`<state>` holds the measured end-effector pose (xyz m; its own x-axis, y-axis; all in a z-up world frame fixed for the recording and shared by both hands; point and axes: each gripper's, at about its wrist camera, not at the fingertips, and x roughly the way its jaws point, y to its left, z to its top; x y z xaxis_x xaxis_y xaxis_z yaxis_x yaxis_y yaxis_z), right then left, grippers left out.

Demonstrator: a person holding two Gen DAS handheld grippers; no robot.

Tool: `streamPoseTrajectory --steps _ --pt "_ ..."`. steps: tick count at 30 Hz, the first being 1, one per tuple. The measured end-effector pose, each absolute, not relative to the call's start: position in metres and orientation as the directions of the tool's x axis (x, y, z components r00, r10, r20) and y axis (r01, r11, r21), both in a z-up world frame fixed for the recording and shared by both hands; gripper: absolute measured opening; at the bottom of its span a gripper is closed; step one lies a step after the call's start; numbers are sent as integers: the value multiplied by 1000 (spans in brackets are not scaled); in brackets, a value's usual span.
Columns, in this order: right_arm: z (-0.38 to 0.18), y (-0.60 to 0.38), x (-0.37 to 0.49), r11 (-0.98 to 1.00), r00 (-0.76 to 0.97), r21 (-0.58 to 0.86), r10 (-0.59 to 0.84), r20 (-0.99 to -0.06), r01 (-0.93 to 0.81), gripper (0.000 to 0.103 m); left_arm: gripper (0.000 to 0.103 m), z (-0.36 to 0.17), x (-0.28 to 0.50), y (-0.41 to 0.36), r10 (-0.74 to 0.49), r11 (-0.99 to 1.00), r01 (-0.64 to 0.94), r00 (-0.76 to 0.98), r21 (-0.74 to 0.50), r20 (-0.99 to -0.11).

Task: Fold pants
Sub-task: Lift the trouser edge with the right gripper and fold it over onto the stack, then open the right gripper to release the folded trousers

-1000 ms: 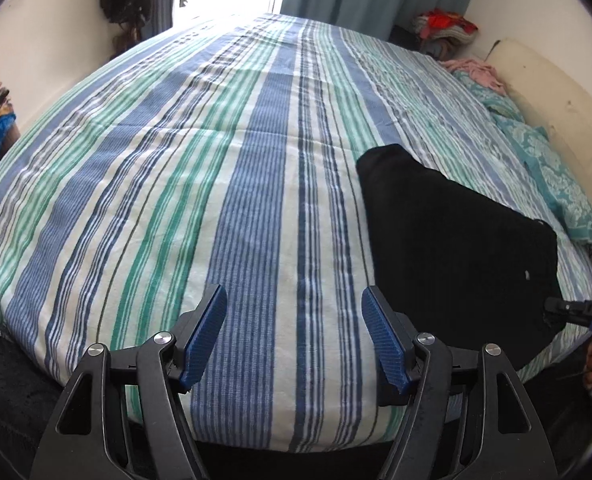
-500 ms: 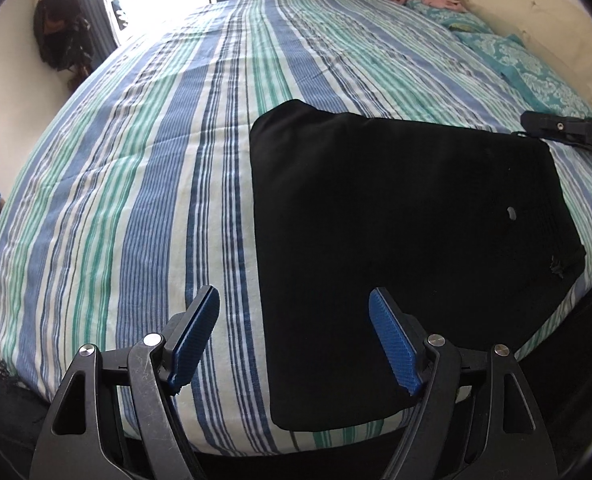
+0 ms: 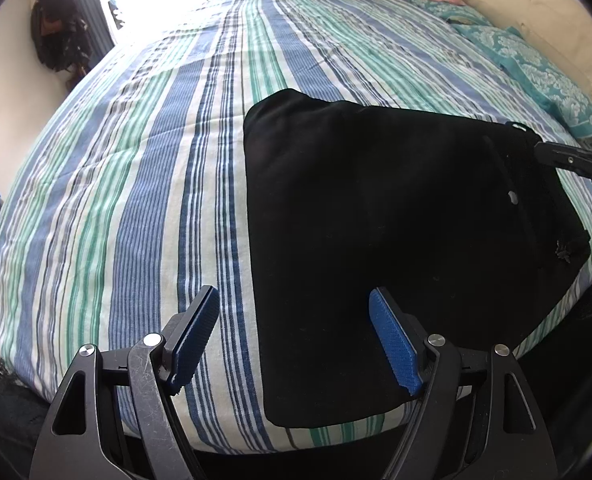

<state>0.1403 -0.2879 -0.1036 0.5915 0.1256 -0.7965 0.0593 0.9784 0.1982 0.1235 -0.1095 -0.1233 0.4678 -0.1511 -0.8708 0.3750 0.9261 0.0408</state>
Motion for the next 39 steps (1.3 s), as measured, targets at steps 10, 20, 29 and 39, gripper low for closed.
streamPoseTrajectory --steps 10,20,29,39 --pt "-86 -241 66 977 615 211 142 -775 40 44 79 -120 110 -110 -197 920 393 453 -3 -870" --pt "-132 -233 51 965 521 216 108 -847 151 52 86 -129 100 -114 -190 904 427 424 11 -886" --pt "-88 -251 20 937 726 238 -23 -687 254 96 91 -114 102 -102 -137 928 369 488 62 -862" --pt "-91 -253 24 932 707 221 -51 -705 288 96 92 -112 103 -97 -102 928 357 513 104 -852"
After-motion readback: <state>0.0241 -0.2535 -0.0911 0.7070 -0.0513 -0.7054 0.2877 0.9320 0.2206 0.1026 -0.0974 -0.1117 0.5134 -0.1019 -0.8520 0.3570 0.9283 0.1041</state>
